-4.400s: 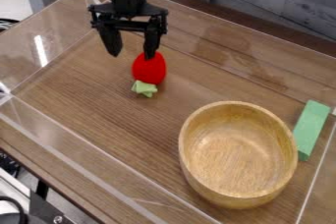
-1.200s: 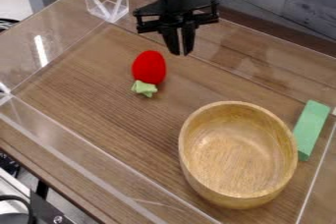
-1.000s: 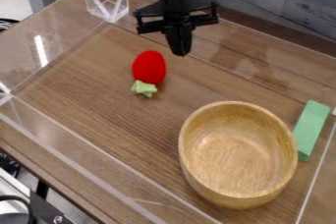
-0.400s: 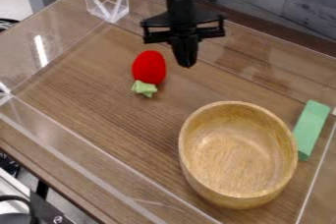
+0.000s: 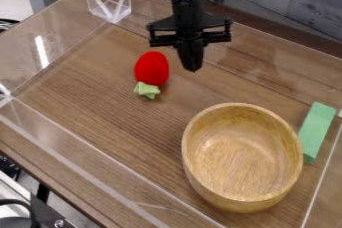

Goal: Move the red fruit to the right

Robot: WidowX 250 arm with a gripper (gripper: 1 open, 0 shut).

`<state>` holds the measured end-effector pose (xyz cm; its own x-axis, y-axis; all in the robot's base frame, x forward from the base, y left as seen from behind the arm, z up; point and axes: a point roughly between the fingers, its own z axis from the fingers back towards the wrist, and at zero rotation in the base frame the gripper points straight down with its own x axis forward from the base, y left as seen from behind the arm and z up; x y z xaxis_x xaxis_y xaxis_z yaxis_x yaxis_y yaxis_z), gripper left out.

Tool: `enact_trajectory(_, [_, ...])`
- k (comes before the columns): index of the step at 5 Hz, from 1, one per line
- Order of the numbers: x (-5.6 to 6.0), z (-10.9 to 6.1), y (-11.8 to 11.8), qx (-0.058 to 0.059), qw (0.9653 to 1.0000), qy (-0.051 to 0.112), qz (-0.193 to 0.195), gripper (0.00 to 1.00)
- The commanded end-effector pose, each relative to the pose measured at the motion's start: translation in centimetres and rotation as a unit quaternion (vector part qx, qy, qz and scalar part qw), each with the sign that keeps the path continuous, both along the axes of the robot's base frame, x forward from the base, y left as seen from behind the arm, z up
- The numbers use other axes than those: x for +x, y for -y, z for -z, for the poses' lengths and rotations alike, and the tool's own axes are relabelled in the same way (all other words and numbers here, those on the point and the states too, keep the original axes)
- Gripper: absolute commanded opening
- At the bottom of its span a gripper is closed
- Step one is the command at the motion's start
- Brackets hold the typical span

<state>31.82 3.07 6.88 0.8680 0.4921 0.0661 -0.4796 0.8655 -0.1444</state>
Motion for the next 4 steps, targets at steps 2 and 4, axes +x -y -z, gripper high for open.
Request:
enact_trajectory(2, [1.3, -0.7, -0.8, 0.002, 0.9992, 0.035, -0.018, 0.00])
enact_trajectory(4, [2.1, -0.7, 0.2, -0.003, 0.9983, 0.044, -0.038, 0.00])
